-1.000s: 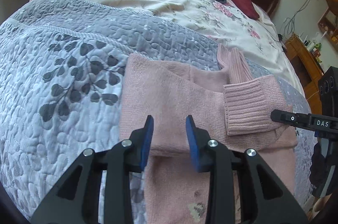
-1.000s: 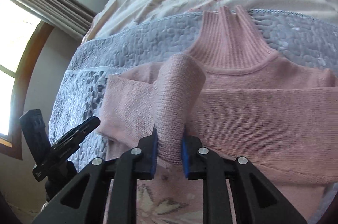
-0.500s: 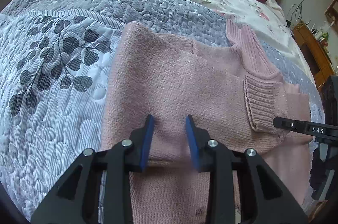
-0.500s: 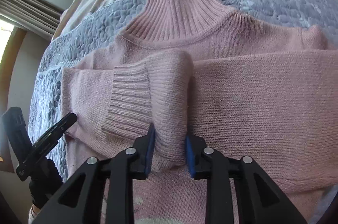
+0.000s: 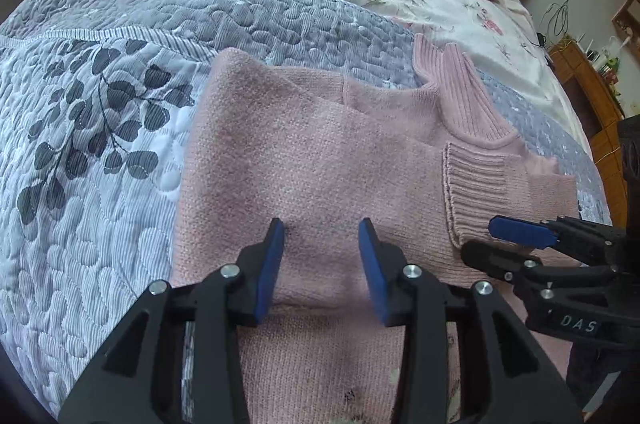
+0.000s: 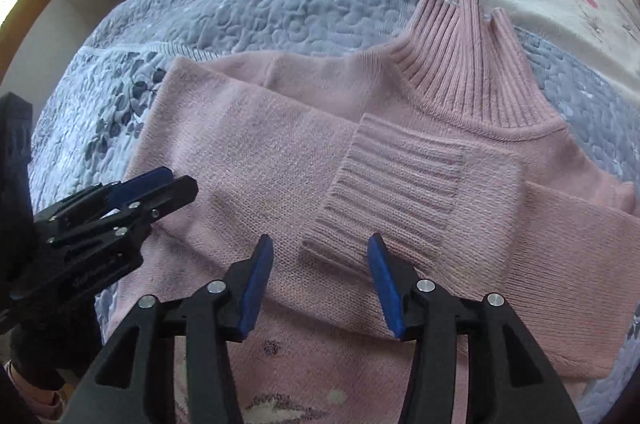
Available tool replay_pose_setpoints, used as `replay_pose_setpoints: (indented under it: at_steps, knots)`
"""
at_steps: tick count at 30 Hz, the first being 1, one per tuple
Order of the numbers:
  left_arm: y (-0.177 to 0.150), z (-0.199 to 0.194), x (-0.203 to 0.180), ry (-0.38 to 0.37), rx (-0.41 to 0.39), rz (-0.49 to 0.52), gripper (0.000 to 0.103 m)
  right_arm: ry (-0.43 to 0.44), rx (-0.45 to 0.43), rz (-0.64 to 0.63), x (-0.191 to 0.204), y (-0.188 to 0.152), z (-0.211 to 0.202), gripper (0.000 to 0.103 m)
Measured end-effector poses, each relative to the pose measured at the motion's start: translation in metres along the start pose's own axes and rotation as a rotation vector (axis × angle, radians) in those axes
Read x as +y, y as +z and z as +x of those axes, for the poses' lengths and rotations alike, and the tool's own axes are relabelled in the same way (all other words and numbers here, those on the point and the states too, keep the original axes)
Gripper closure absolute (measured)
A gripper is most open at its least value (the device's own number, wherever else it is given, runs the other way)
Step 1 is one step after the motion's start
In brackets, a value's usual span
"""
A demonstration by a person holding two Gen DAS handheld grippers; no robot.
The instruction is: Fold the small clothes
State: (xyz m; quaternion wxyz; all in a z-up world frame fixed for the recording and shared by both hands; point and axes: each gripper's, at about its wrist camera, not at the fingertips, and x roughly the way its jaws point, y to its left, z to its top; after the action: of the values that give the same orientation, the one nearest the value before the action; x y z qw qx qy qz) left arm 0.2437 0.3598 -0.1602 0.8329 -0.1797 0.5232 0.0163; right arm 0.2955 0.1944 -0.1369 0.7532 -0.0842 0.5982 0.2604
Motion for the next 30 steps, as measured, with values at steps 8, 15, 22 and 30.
replay_pose_setpoints:
  at_steps: [8, 15, 22, 30]
  knots:
    - [-0.001, 0.006, 0.006, -0.009, -0.004, -0.002, 0.064, -0.061, 0.004, -0.005, -0.014, -0.004, 0.004, 0.092]
    - [-0.002, 0.008, 0.002, 0.012, -0.010, 0.004, 0.063, 0.090, -0.114, 0.137, -0.061, -0.016, -0.055, 0.093]
    - [-0.002, 0.008, 0.002, 0.016, -0.011, 0.009, 0.062, 0.180, -0.213, 0.337, -0.139, -0.043, -0.112, 0.093]
    - [0.000, 0.011, -0.001, 0.031, -0.007, 0.036, 0.060, 0.172, -0.159, 0.481, -0.216, -0.089, -0.107, 0.093]
